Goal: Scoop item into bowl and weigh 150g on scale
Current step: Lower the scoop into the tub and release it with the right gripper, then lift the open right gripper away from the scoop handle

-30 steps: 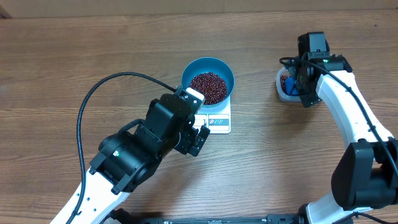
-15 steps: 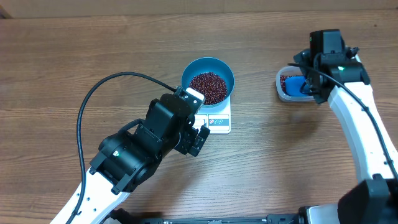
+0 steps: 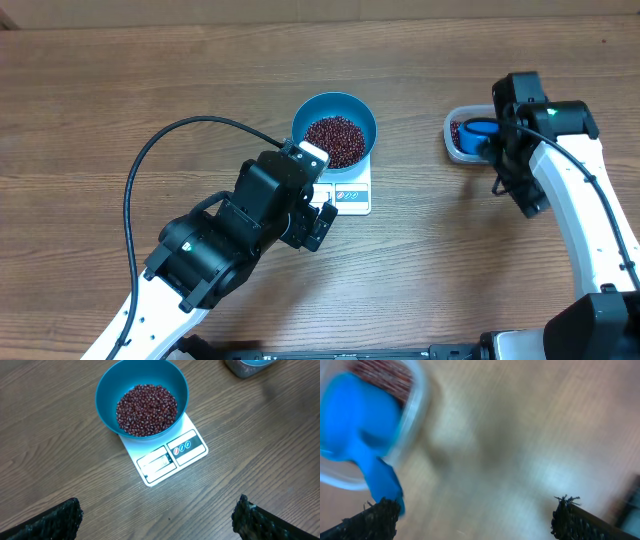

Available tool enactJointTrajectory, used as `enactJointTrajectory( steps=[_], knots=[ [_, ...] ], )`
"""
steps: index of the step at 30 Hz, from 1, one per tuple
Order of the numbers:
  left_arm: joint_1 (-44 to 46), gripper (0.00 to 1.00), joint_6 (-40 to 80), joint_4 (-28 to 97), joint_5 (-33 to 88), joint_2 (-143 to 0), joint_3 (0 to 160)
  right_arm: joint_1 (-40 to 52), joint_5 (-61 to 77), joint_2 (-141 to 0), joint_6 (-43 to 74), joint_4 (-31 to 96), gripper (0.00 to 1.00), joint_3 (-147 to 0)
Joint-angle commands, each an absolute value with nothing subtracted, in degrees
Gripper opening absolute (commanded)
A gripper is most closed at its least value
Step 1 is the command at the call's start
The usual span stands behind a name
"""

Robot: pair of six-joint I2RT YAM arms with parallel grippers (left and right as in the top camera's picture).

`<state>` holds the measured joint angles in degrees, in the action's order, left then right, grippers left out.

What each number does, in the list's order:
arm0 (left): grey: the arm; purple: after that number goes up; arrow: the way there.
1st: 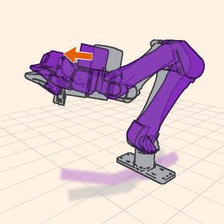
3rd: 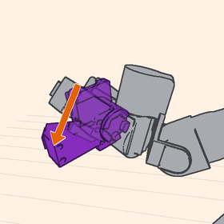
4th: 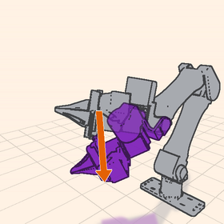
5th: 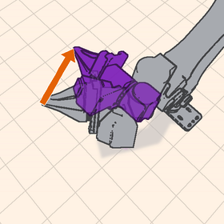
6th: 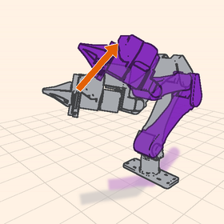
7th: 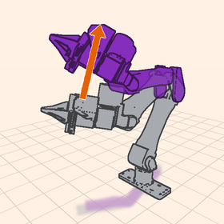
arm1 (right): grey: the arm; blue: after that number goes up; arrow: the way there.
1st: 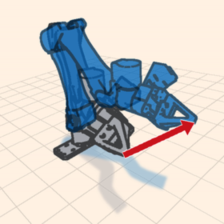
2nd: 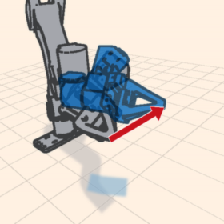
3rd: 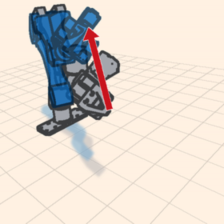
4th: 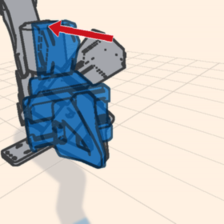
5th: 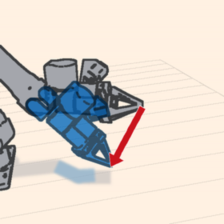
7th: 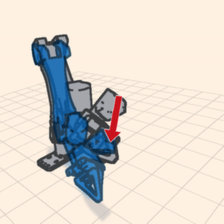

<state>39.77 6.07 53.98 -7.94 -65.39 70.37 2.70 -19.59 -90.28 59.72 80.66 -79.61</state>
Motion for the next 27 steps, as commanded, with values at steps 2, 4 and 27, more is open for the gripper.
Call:
enactJointTrajectory(
  steps=[2, 4, 27],
  knots=[
    [39.7, 1.0, 6.9, 53.7, -7.2, -65.6, 69.7, 2.5, -18.8, -89.6, 59.5, 85.2, 1.0, -80.6],
    [39.7, 1.0, 6.9, 53.7, -7.2, -65.6, 69.7, 2.5, -18.8, -89.6, 59.5, 86.3, 1.0, -80.6],
    [39.7, 1.0, 6.9, 53.7, -7.2, -65.6, 69.7, 2.5, -18.3, -89.6, 36.3, 82.9, 1.0, -80.7]
  ],
)
